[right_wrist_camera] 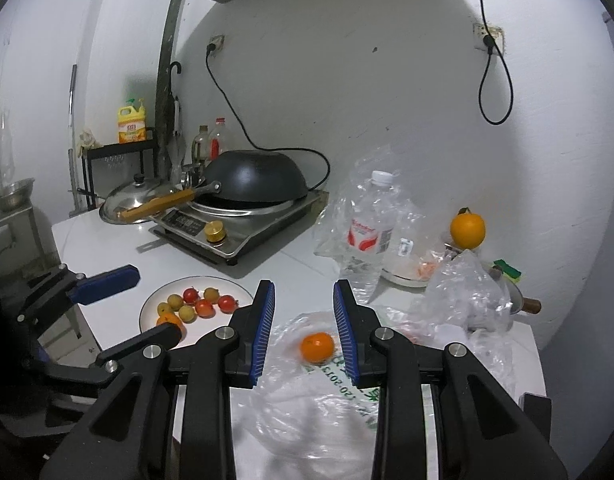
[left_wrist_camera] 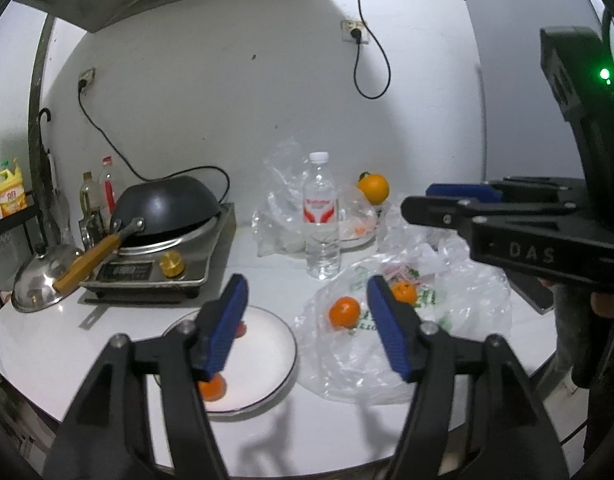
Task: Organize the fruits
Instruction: 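Move both open grippers back to the oranges on the plastic bag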
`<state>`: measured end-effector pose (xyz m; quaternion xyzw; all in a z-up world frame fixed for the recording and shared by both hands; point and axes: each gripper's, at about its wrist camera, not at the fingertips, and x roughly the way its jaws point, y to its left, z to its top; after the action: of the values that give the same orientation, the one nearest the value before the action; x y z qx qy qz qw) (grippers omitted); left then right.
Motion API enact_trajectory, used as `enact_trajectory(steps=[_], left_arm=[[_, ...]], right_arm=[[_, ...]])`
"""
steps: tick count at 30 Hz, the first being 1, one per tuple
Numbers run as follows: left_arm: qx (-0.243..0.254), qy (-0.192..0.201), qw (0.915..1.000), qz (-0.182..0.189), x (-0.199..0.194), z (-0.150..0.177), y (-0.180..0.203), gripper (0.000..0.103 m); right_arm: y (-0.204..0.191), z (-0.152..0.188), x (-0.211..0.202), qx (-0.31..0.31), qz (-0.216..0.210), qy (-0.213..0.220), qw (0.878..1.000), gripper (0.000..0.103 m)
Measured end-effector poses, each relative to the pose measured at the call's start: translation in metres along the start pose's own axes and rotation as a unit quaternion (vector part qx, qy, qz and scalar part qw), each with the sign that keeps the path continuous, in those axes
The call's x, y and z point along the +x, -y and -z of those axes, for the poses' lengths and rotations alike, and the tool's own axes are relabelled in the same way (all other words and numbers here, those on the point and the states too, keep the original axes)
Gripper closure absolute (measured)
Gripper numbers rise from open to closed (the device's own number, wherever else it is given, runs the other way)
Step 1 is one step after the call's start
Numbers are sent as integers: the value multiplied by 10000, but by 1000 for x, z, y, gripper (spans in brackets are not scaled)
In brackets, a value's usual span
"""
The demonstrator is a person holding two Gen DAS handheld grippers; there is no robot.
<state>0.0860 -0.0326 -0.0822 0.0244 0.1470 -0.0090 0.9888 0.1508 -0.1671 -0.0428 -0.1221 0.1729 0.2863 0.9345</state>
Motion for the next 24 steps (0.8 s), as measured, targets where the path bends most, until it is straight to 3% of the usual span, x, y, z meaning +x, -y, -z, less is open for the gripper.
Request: enact_trajectory(steps=[24], left_arm=[[221, -163, 9996, 107, 51, -22, 56, 36]], right_arm=[[75, 7, 2, 238, 55, 4, 9997, 71]])
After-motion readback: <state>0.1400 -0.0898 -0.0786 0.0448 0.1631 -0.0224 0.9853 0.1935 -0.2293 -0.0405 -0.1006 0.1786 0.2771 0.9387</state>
